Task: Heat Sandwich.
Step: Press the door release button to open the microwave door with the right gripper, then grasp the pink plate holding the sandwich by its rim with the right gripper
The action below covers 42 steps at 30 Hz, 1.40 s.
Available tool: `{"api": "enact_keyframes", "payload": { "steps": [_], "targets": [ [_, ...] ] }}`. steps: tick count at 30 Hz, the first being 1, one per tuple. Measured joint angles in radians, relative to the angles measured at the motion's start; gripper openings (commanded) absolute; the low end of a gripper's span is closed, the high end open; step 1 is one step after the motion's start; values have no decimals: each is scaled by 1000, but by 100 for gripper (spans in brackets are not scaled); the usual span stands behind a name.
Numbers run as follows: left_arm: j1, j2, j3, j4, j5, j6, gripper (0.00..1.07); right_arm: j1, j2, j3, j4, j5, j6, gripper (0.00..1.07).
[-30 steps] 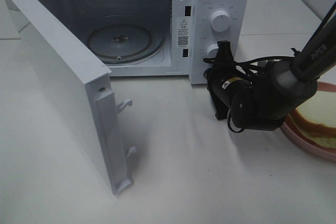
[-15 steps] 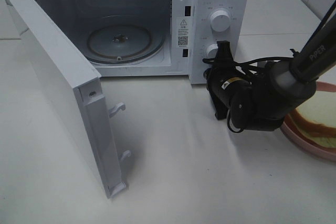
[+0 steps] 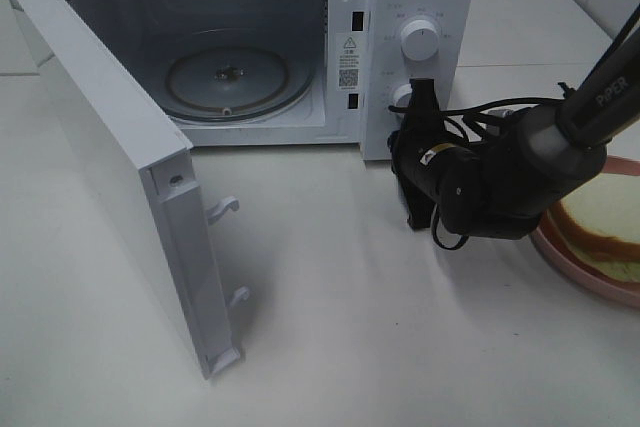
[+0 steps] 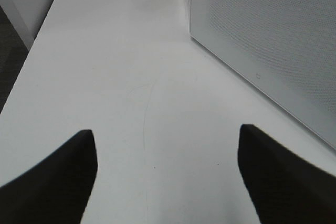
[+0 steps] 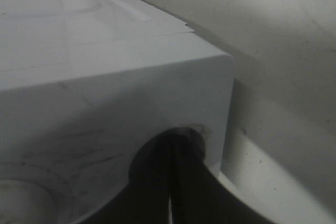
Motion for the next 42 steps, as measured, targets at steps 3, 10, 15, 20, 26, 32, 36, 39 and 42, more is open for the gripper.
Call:
{"api": "enact_keyframes", "payload": {
  "steps": [3,10,15,20,26,32,36,39,42],
  "targets": [
    [0,0,0,0,0,0,69,-1,-3,5,-1,0,1,0],
    [0,0,0,0,0,0,69,-14,-50,31,-25,29,2,0],
    [0,0,0,0,0,0,69,-16,-91,58,-26,58,2,0],
    [0,0,0,0,0,0,69,-18,-140,90,-18,76,-9,0],
    [0,0,0,0,0,0,69,-26,-215,146,-5,73,-54,0],
    [0,0,0,0,0,0,69,-26,-279,192,0,115,-87,0],
    [0,0,0,0,0,0,69,-26,-314,222,0,147,-135,0],
    [0,0,0,0,0,0,69,-26,-367,247,1,216,-250,0],
    [0,0,0,0,0,0,69,-26,-408,250,1,280,-370,0]
  ]
}}
